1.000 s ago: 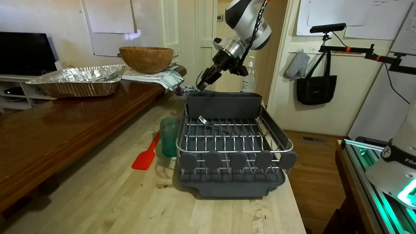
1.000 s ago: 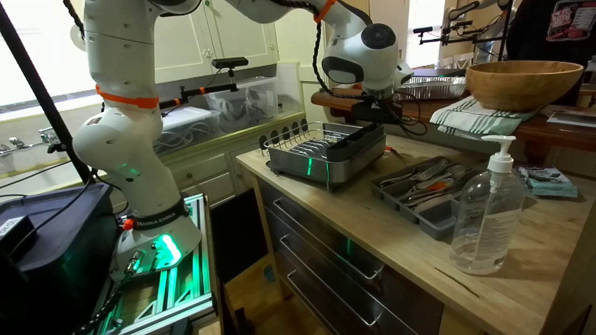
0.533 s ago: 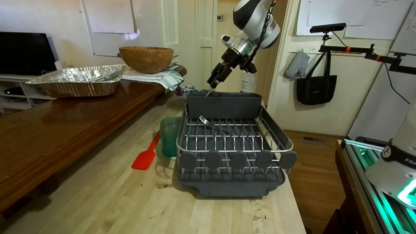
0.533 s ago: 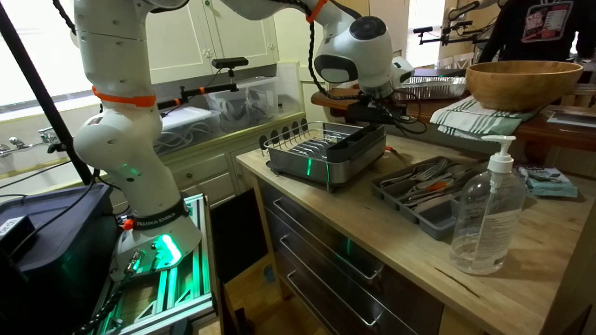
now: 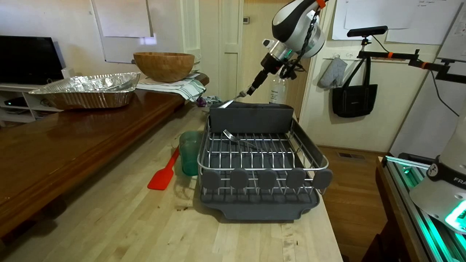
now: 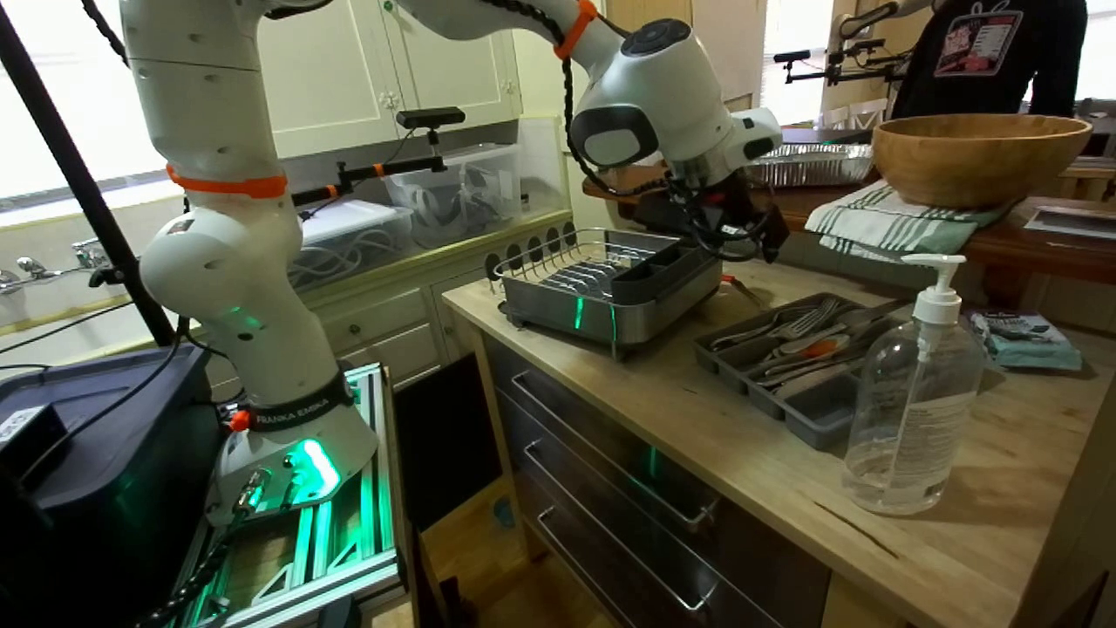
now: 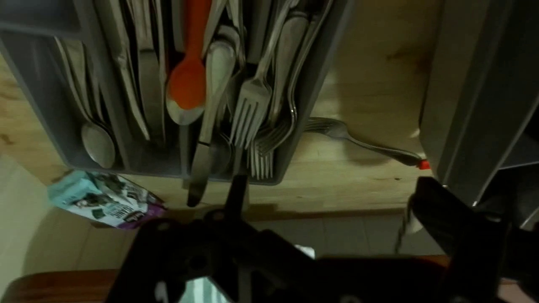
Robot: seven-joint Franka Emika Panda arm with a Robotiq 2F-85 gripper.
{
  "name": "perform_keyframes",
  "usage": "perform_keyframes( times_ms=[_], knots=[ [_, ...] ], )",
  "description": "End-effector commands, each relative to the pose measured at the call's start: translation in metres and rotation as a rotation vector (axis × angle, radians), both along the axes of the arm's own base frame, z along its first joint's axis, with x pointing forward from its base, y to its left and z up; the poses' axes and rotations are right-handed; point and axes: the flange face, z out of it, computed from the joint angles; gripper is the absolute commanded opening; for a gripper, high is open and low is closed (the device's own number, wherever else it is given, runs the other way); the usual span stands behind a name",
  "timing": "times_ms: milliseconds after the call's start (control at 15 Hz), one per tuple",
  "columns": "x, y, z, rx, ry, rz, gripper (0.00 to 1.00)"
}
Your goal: Place some cutlery on the dishrack.
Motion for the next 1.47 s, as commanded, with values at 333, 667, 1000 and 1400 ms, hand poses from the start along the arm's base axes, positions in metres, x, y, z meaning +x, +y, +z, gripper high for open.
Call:
perform_keyframes(
  times_ms=[333,667,1000,1400],
  knots=[
    [-0.001,0.005,0.007,0.051,0.056,-0.163,1.00],
    [0.004,-0.001,-0.009,0.008,0.196,-0.277,1.00],
    [0.022,-0.009,-0.029,-0.018,0.299,-0.223,1.00],
    [0.048,-0.048,-0.055,0.026,0.405,-0.309,1.00]
  ],
)
